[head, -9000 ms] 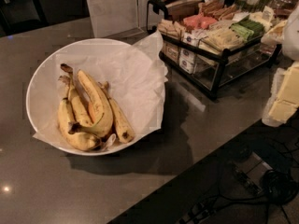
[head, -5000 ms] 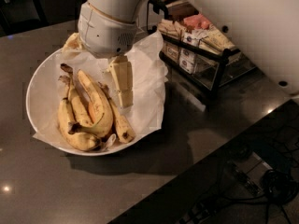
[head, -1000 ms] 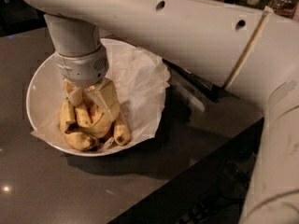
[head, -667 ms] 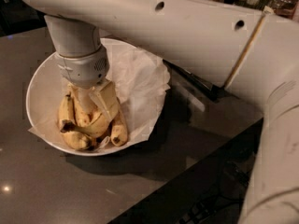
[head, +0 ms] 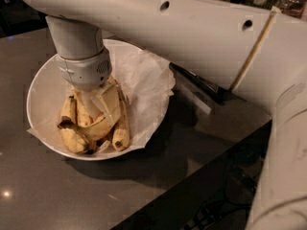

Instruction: Pick banana from white bowl

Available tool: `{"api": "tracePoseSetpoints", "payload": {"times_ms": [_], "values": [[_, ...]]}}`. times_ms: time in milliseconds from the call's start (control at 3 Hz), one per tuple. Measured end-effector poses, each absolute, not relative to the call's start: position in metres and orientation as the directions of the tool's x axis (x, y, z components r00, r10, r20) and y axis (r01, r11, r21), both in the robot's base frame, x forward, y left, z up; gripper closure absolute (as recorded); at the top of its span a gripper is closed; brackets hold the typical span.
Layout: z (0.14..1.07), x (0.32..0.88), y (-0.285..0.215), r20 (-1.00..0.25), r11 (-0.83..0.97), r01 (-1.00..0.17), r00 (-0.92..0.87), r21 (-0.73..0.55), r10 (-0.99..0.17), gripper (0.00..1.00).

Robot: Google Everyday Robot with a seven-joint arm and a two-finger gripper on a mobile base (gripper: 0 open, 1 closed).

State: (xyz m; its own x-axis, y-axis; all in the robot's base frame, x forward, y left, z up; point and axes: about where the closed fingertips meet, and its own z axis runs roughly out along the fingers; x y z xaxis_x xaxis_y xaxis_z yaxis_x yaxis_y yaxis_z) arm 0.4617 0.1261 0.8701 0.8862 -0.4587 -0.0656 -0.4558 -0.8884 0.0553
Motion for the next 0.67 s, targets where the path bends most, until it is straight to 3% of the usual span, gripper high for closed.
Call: {"api": "tracePoseSetpoints", "payload": {"times_ms": [333,667], "values": [[0.875,0.466,0.135,-0.059,-0.885,-0.465,0.884,-0.010,-0.464,1.00],[0.912,0.461,0.132,0.004,-0.856,-0.483,0.871,-0.185,-0.492,1.00]]}}
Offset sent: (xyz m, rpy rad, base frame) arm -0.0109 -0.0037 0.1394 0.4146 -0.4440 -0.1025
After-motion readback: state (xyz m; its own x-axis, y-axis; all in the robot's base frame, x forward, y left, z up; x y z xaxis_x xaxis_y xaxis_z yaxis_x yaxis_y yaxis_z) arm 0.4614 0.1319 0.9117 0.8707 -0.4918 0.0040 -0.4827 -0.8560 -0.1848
